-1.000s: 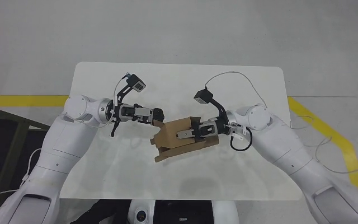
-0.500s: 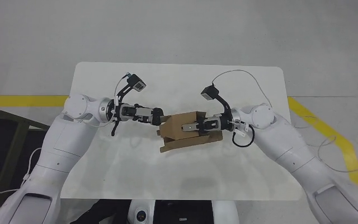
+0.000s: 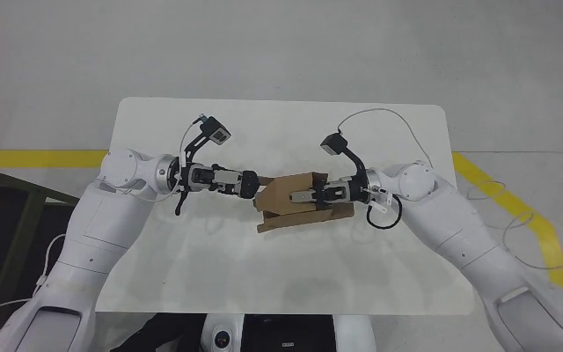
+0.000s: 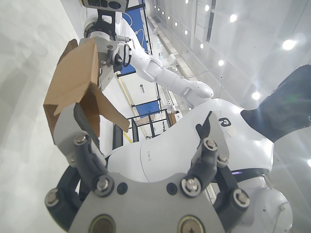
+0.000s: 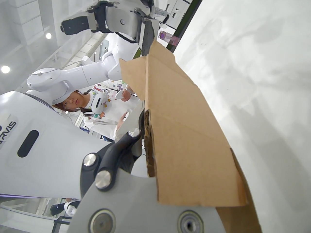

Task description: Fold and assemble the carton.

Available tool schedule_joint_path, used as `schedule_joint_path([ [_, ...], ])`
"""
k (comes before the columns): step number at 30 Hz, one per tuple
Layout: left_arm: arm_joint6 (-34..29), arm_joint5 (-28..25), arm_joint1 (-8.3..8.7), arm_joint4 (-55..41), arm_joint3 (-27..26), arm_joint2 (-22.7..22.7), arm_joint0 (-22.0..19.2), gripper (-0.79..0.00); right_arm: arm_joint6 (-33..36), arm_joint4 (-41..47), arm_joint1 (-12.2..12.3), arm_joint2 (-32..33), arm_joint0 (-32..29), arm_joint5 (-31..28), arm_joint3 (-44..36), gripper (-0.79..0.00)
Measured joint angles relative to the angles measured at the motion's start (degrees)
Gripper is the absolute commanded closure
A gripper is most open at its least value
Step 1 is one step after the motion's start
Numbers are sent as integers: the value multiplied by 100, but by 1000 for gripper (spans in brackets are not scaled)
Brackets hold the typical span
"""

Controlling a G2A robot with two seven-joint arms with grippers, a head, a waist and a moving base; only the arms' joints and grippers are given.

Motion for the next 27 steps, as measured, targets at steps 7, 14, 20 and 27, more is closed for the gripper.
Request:
schedule_joint_path([
  [7,-53,-9,-17,49,112,4,-26,-785,112,155,-18,-144,-13,112,-336,0],
  [14,-28,-4,-51,-26,97,24,-65,-785,88,199,-82,-328,-6,88,-503,0],
  [20,-42,-10,-82,-102,96,52,-69,-785,59,154,-135,-454,49,60,-493,0],
  [27,-40,3,-122,-181,18,100,-53,-785,17,154,-185,-549,96,18,-412,0],
])
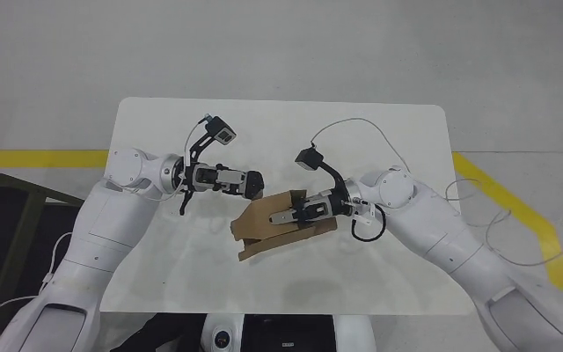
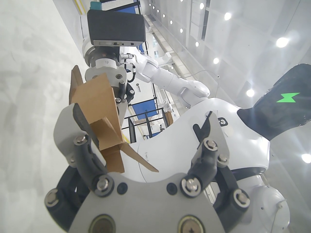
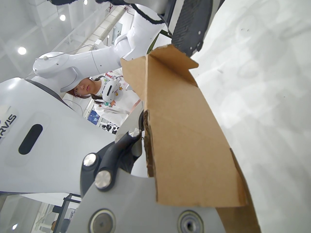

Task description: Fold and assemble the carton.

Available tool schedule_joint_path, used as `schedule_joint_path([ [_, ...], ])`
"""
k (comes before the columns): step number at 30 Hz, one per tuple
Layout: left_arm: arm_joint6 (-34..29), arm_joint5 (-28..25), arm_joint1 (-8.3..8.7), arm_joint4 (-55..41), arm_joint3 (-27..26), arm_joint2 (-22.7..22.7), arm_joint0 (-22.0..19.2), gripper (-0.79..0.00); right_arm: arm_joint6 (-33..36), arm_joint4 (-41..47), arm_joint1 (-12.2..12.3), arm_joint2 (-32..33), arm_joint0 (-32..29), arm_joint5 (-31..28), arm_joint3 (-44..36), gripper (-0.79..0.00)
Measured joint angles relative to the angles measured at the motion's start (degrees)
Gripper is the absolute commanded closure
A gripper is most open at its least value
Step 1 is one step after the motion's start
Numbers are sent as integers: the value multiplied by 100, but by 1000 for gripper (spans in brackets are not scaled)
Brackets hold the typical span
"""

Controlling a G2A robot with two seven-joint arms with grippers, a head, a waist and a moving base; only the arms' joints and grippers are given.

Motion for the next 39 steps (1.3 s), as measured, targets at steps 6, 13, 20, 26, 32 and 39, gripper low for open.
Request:
schedule_joint_path([
  [6,0,1,-35,-23,-17,50,-7,-785,-22,33,-24,-23,16,-22,89,0],
  [13,0,-50,-34,222,72,-1,-56,-785,-64,88,12,100,3,-63,326,0],
  [20,4,-92,6,500,156,-189,-164,-785,-95,-175,124,307,-23,-94,730,0],
  [26,-5,-76,-18,455,-15,-133,-161,-785,-330,-386,128,491,0,-321,1176,0],
  [32,64,-91,-61,465,-98,11,-112,-785,-633,-437,14,571,68,-367,1372,0],
  [39,131,-135,-60,584,34,-50,-140,-785,-523,-366,-102,625,134,-429,1502,0],
])
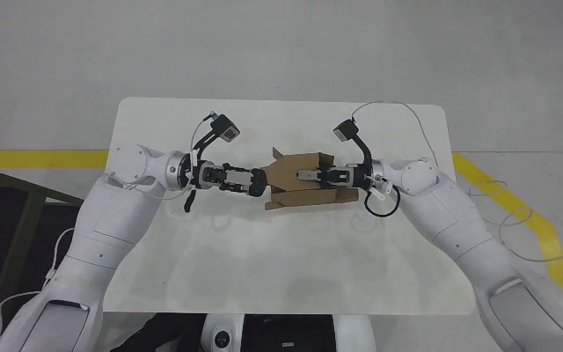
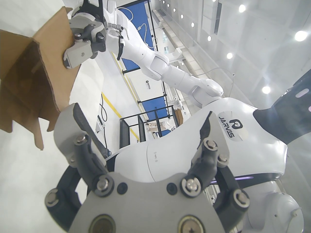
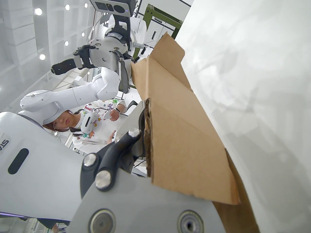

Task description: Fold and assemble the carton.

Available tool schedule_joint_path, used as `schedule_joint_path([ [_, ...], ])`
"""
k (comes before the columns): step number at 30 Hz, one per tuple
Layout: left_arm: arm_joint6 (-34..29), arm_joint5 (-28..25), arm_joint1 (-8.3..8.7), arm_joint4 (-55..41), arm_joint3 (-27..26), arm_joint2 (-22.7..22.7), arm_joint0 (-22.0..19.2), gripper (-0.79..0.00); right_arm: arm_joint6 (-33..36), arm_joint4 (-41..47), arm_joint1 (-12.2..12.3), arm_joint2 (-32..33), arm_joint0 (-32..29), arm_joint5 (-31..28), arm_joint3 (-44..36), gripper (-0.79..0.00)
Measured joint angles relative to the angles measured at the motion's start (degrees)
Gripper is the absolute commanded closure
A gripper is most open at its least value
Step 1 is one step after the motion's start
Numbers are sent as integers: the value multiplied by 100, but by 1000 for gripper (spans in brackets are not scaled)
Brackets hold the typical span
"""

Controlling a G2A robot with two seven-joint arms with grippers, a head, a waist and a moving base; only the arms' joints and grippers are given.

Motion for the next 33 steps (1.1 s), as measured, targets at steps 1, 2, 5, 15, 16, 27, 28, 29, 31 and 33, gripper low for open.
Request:
schedule_joint_path([
  [1,7,-9,7,20,23,-37,-7,-785,44,18,-9,8,0,-8,19,0],
  [2,13,-15,16,35,45,-77,-10,-785,78,34,-17,17,-1,-8,34,0],
  [5,19,-28,45,82,105,-211,-18,-785,113,44,-31,55,-20,18,75,0],
  [15,108,37,20,109,24,-99,121,-785,-156,34,-157,197,9,-16,65,0],
  [16,133,35,9,108,7,-59,126,-785,-199,23,-175,197,13,-8,55,0],
  [27,205,-72,-56,154,147,52,-62,-785,-276,-19,-340,233,8,29,24,0],
  [28,203,-74,-51,141,166,17,-69,-785,-255,-17,-347,245,6,29,30,0],
  [29,203,-74,-44,128,185,-21,-73,-785,-232,-16,-352,256,2,30,37,0],
  [31,195,-66,-26,108,219,-112,-77,-785,-158,-11,-364,279,-12,43,36,0],
  [33,174,-57,-8,123,241,-188,-73,-785,-76,8,-377,295,-35,61,6,0],
])
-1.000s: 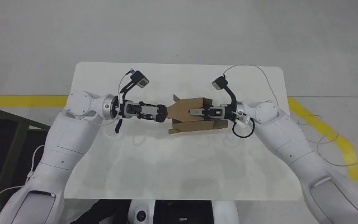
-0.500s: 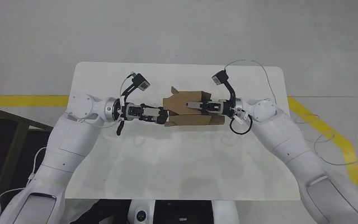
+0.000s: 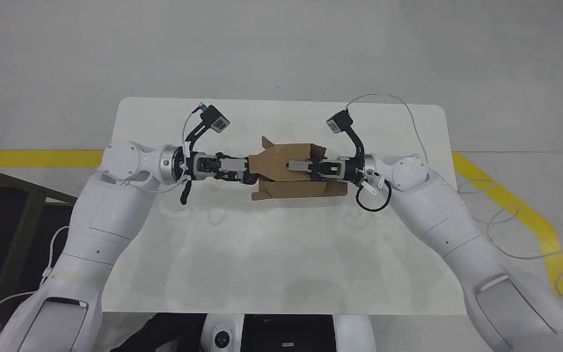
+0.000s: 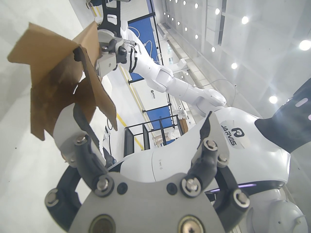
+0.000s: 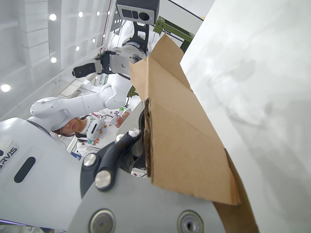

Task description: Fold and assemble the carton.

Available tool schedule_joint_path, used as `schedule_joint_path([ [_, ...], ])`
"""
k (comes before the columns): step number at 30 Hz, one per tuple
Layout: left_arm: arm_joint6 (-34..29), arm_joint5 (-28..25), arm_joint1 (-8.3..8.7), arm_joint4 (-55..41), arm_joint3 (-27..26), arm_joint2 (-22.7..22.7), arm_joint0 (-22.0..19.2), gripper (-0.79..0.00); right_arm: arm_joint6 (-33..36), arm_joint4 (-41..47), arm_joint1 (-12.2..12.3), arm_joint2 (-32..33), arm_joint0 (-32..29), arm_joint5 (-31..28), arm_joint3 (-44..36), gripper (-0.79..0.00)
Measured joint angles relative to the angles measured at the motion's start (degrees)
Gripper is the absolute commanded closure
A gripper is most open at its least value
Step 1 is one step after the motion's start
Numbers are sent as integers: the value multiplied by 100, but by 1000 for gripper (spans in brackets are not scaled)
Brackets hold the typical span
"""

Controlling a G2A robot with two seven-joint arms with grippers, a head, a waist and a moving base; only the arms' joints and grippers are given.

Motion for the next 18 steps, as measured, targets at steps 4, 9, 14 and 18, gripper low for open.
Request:
schedule_joint_path([
  [4,-10,8,11,36,8,-33,40,-785,41,30,-33,34,-36,33,-63,0],
  [9,28,28,-21,2,-86,88,125,-785,-88,-44,-81,97,-40,40,-40,0],
  [14,77,48,-44,-49,-160,137,139,-785,-262,-242,-105,183,-32,49,112,0],
  [18,31,72,-64,-86,-277,206,164,-785,-504,-396,-128,264,-60,46,147,0],
])
